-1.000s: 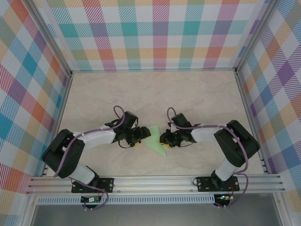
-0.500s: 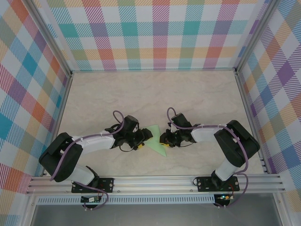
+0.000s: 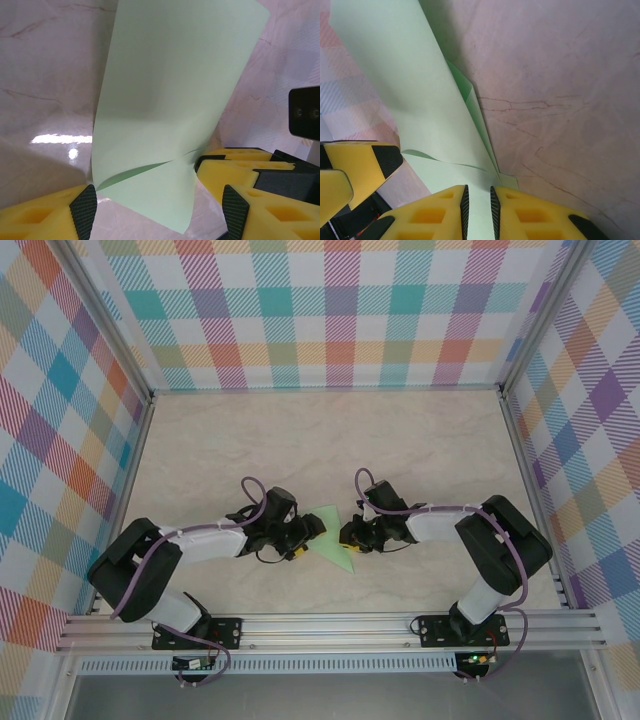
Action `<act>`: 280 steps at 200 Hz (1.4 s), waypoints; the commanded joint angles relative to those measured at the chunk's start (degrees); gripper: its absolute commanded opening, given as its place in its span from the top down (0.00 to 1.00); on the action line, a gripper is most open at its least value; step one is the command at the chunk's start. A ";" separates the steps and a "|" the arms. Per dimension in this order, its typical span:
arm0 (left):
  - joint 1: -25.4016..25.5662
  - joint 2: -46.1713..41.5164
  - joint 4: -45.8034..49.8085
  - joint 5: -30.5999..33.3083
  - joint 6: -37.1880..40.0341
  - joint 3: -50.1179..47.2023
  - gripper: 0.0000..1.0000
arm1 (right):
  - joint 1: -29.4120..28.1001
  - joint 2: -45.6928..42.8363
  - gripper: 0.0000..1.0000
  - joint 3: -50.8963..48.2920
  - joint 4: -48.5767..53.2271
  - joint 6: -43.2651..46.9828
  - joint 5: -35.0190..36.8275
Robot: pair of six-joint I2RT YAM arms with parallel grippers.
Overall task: Fold a paper plane with a square sheet of paper (pick it up from the middle)
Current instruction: Turn over the paper at the center of the table, then fold the wing for the fifth time at the center of the table.
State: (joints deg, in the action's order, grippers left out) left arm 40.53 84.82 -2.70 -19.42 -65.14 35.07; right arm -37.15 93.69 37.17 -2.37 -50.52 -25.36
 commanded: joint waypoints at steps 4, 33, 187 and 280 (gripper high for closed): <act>0.83 -2.27 2.88 1.54 -0.57 -0.31 0.30 | 0.23 1.67 0.77 -1.48 3.69 -0.35 5.07; 0.90 -2.24 3.32 2.50 -0.45 -0.07 0.29 | 0.32 1.50 0.77 -1.33 3.95 -0.37 5.21; 1.11 3.51 -4.92 0.08 -1.55 1.63 0.37 | 0.27 1.84 0.77 -1.61 3.54 -0.47 4.98; 1.35 3.01 -6.33 0.06 -1.78 1.68 0.48 | 0.31 2.25 0.77 -1.87 3.44 -0.63 5.07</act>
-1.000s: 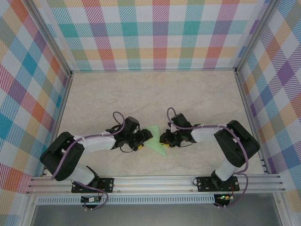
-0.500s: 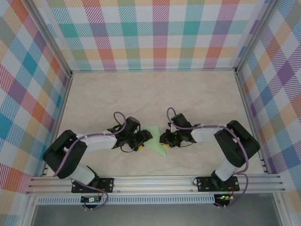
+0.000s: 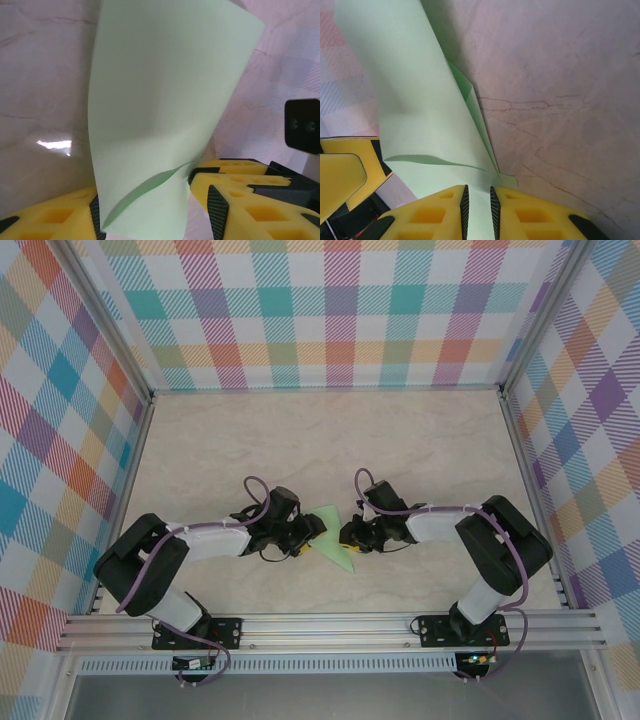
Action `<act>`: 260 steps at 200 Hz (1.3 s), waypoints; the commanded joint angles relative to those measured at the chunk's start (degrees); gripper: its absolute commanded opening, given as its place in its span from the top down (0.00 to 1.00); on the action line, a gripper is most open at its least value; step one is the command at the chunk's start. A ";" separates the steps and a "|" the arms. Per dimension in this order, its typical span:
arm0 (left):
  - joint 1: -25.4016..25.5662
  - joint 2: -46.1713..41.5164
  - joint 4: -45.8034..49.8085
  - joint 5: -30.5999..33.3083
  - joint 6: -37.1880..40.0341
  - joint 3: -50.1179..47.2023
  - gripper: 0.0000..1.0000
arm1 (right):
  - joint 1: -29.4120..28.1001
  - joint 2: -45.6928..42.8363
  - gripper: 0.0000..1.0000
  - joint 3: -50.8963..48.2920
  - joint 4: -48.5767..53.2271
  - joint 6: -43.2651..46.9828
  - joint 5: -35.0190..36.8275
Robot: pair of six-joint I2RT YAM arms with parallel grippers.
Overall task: Fold a paper plane with a square sheet of paper (pick it up from the middle)
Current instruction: Fold the wing for the fifth time at the center of the table.
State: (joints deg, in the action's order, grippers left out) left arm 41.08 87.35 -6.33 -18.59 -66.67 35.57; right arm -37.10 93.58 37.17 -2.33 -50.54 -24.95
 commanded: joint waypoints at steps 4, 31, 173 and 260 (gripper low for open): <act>0.84 0.33 -2.72 -0.75 -0.16 1.17 0.49 | 0.28 2.48 0.77 -1.85 3.44 -0.60 4.67; 0.79 -0.50 -1.52 0.21 0.44 1.56 0.54 | 0.23 2.32 0.77 -1.84 3.26 -0.61 4.65; -5.82 3.71 -1.17 -5.08 8.55 5.68 0.59 | 0.28 2.53 0.77 -1.39 3.56 1.48 3.79; -7.75 4.06 4.23 -4.79 10.27 7.47 0.90 | 0.28 -4.51 0.69 3.85 11.83 6.60 5.82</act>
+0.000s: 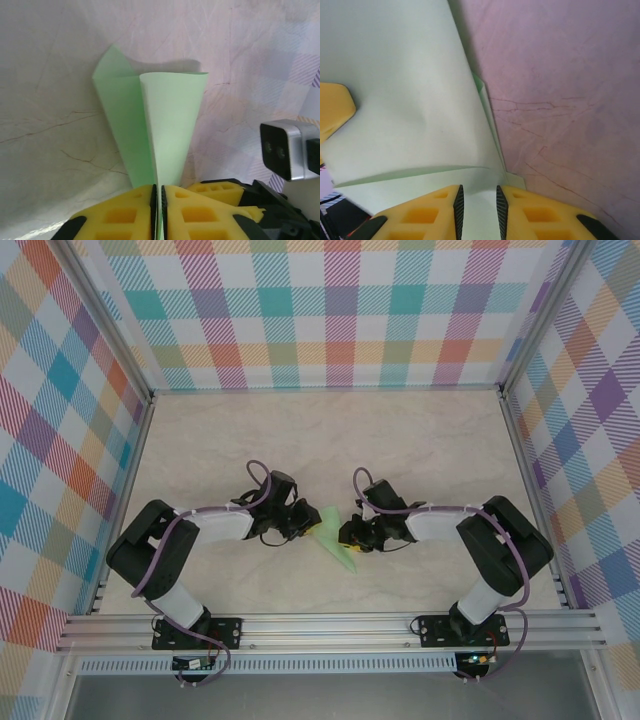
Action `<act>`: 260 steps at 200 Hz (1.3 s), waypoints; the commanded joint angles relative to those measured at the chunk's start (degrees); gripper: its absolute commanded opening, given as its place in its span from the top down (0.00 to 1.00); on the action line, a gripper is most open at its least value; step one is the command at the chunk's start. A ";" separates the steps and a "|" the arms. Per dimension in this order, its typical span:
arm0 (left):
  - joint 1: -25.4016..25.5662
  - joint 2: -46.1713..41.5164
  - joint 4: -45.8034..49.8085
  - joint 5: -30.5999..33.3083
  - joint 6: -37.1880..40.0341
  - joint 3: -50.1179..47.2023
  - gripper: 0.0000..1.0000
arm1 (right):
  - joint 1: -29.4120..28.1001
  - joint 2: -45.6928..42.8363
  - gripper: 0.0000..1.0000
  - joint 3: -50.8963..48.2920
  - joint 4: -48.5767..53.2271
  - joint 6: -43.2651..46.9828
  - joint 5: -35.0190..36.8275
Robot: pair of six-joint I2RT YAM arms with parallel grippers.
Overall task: Fold a paper plane with a square sheet of paper (pick it up from the middle)
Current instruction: Fold the wing for the fifth time at the center of the table.
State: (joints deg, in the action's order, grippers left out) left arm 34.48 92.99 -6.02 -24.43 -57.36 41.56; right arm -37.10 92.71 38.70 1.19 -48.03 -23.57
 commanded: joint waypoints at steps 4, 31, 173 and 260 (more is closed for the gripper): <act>-1.17 -1.91 4.46 1.41 0.99 1.47 0.91 | 0.28 -4.62 0.67 2.63 9.07 4.36 5.01; -1.77 -2.79 7.08 3.00 1.55 2.20 0.93 | 0.28 -11.94 0.58 3.59 14.25 6.16 10.70; -2.20 -1.76 9.20 2.10 1.31 4.94 0.95 | -28.46 -13.49 0.48 3.02 9.17 30.07 47.65; -2.30 -1.95 9.54 1.71 1.32 5.28 0.95 | -34.60 0.78 0.56 10.35 13.42 31.35 59.04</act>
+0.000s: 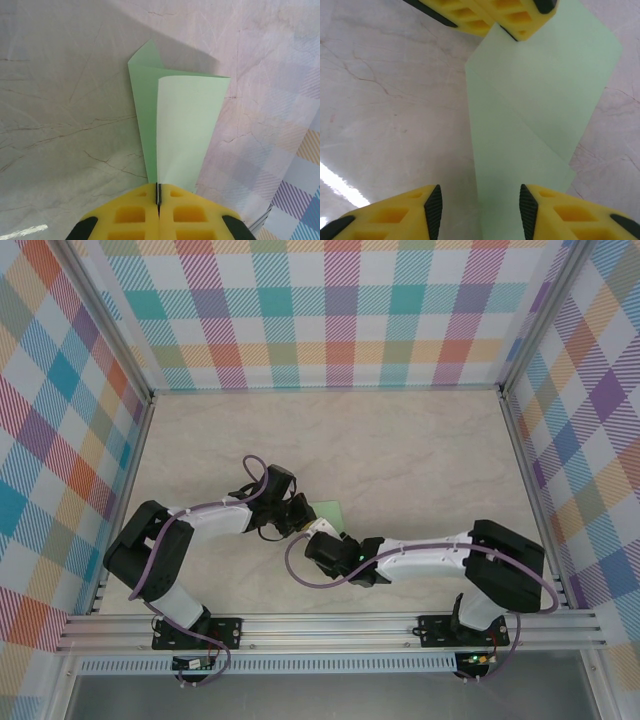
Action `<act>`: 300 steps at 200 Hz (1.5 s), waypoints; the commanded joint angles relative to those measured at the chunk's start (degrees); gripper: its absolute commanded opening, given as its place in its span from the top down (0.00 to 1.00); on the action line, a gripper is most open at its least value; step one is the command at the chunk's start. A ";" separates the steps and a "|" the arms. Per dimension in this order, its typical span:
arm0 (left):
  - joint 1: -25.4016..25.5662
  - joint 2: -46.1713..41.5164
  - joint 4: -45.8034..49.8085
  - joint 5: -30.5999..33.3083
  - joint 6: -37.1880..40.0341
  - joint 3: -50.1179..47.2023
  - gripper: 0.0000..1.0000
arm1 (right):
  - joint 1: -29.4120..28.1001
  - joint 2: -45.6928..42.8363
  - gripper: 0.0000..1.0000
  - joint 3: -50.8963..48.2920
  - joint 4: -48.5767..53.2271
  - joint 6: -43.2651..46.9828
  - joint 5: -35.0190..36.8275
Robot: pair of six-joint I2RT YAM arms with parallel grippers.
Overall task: Fold a paper plane with a square sheet of paper (pick it up from the middle)
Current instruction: Fold the wing for the fifth time at the center of the table.
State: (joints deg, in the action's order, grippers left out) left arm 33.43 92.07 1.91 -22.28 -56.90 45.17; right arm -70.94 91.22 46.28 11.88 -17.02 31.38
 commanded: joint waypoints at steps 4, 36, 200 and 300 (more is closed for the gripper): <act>-1.26 -1.03 1.67 -0.49 0.84 1.68 0.95 | -0.82 2.62 0.58 2.96 3.01 0.09 4.27; -1.27 -1.11 1.95 -0.43 1.00 1.67 0.95 | -1.07 3.71 0.66 3.56 3.34 -0.95 4.31; -1.35 -1.86 2.57 0.04 0.92 1.60 0.95 | -1.08 2.09 0.94 1.88 4.71 -4.93 6.15; -1.78 -2.60 3.58 0.40 0.92 2.35 0.97 | -1.13 2.38 0.82 1.23 5.45 -5.57 6.12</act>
State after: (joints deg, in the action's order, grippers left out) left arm 33.04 91.20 4.16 -21.98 -56.86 46.00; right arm -71.68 94.65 48.42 15.62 -21.15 36.69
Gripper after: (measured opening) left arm 0.043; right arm 0.178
